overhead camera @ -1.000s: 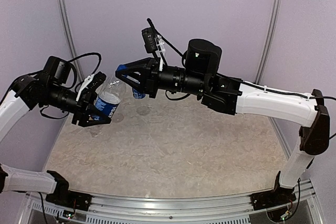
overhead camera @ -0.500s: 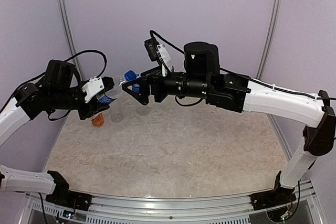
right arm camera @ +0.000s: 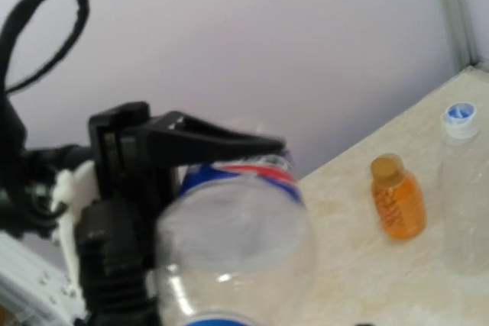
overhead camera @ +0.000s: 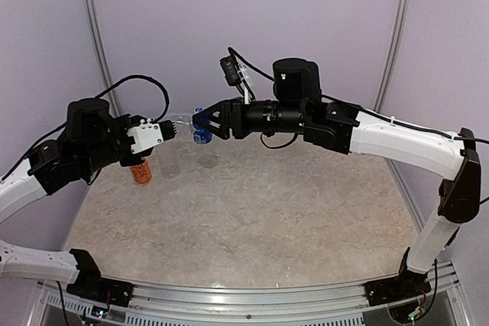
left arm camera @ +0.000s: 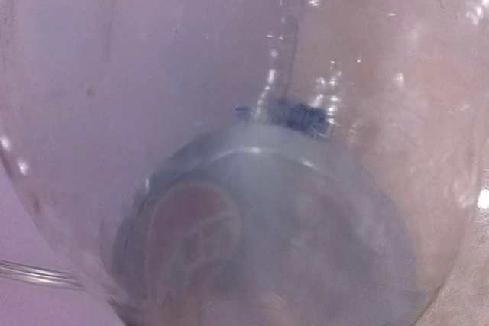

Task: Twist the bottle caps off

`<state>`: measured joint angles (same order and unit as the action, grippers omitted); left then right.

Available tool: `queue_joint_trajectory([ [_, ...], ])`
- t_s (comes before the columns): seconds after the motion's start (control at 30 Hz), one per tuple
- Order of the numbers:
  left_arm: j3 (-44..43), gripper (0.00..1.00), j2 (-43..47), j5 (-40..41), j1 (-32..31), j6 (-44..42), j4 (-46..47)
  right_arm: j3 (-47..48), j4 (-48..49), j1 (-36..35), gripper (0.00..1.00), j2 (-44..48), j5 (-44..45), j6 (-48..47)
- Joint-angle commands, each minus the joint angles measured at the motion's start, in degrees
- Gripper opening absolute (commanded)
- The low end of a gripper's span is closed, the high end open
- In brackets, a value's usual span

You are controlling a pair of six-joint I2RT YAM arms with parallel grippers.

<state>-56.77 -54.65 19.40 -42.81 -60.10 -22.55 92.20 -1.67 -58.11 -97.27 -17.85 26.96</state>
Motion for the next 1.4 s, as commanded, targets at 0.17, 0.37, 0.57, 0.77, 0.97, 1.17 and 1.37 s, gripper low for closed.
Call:
queue_joint_trajectory([
  [0.17, 0.09, 0.35, -0.79, 2.28, -0.33, -1.73, 3.05, -1.24, 2.24, 0.27, 0.46, -0.98, -4.56, 3.54],
  [0.37, 0.87, 0.35, -0.47, 1.41, -0.35, -2.18, 2.62, -1.96, 3.43, 0.36, 0.07, -0.09, -3.75, 3.33],
  [0.57, -1.96, 0.35, 0.68, -6.46, -0.35, 2.29, -7.77, -1.03, 2.03, -0.15, 0.00, -1.03, -5.31, -2.72],
  [0.77, -13.44, 0.33, 1.44, -40.45, -0.35, 13.47, -41.57, 3.04, -13.81, -8.89, 0.00, -1.55, -0.19, -41.23],
  [0.97, -17.09, 0.26, -0.54, -49.92, -0.35, 16.24, -49.00, 4.69, -24.36, -16.09, 0.00, -1.78, 13.11, -71.70],
  [1.17, -17.29, 0.25, -0.35, -49.79, -0.35, 15.47, -49.06, 5.49, -27.21, -18.56, 0.00, -1.14, 23.32, -80.59],
  [1.37, -16.86, 0.25, 0.18, -48.64, -0.35, 15.72, -47.61, 1.01, -21.40, -18.70, 0.11, 1.44, 29.48, -80.21],
])
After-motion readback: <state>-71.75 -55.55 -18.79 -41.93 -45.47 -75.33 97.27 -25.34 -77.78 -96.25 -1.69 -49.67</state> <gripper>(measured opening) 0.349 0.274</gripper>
